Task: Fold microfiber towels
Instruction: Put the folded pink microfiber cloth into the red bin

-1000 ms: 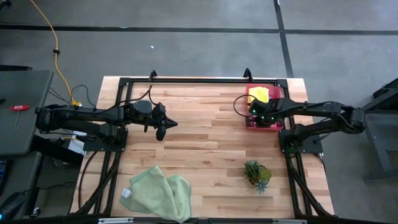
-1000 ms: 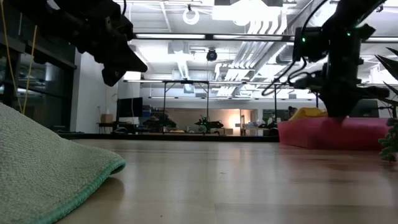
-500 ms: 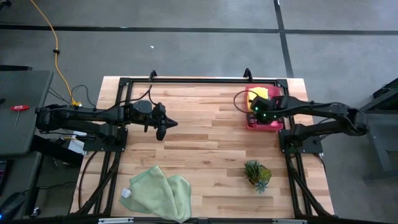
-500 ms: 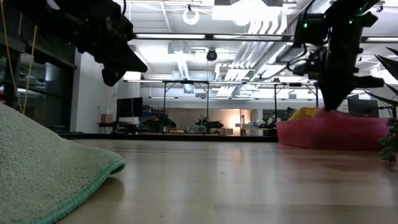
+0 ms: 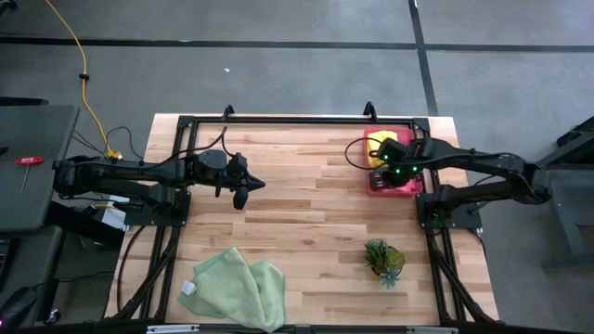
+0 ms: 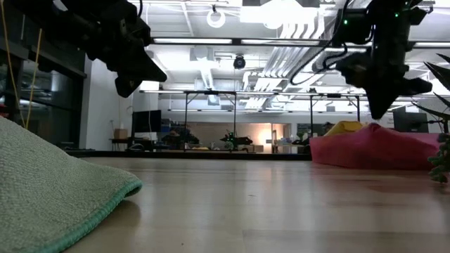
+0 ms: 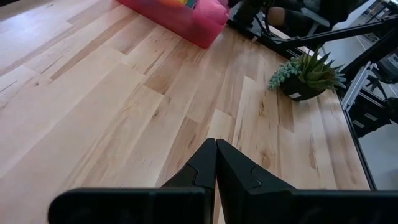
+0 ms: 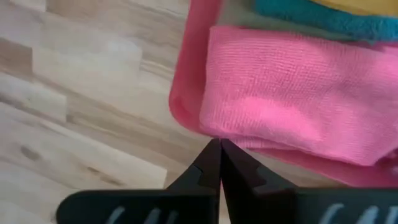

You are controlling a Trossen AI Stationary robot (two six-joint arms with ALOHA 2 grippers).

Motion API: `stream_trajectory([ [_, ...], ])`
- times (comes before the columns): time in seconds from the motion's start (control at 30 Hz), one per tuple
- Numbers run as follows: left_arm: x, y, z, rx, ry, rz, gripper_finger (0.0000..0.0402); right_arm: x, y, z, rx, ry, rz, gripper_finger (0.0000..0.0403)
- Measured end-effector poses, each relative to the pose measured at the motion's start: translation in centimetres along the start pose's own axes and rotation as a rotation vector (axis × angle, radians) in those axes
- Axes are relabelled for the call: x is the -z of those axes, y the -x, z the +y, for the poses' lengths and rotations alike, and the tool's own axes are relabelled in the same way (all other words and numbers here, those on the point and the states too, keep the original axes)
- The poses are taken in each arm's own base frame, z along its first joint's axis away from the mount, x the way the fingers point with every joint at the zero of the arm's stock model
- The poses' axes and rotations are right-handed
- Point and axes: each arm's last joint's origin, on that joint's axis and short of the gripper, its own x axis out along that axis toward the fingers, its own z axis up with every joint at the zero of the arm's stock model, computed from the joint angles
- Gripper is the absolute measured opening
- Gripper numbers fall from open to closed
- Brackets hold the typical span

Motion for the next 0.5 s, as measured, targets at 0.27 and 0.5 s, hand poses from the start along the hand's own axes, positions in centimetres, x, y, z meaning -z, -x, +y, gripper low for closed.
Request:
stream_trajectory([
  [0.27, 0.0, 0.0, 0.0, -0.001, 0.000, 0.000, 0.0000, -0.6, 0.8, 0.0, 0.031, 0.000, -0.076, 0.0000],
  [0.5, 0.0, 0.0, 0.0, -0.001, -0.001, 0.000, 0.0000, -0.2, -3.0, -1.5, 0.040, -0.109, -0.093, 0.0000],
])
